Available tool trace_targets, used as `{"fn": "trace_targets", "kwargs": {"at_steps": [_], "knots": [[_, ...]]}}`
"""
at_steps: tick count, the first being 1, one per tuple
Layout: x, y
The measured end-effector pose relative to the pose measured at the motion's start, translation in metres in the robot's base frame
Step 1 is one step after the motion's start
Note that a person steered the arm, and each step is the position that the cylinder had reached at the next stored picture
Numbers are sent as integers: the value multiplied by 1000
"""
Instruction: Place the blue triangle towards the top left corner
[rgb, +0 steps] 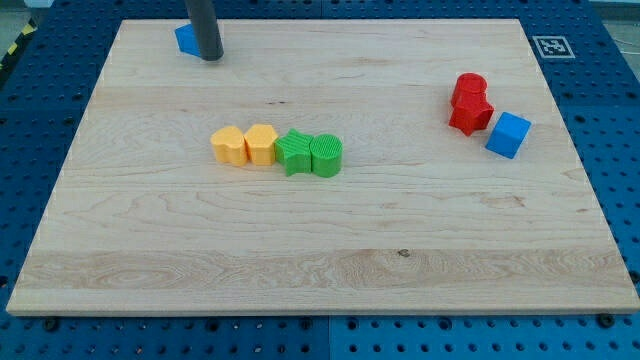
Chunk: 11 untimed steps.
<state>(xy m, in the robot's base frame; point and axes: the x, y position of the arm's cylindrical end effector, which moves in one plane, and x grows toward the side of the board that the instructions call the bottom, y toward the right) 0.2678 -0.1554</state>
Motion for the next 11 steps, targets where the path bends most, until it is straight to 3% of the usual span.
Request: {"fn": "trace_targets", "kwargs": {"at_steps": [5,6,8,9,10,11], "knots": [[0,-47],[3,-23],[-25,-53],[-25,-41],[-6,26],[-4,51]]}}
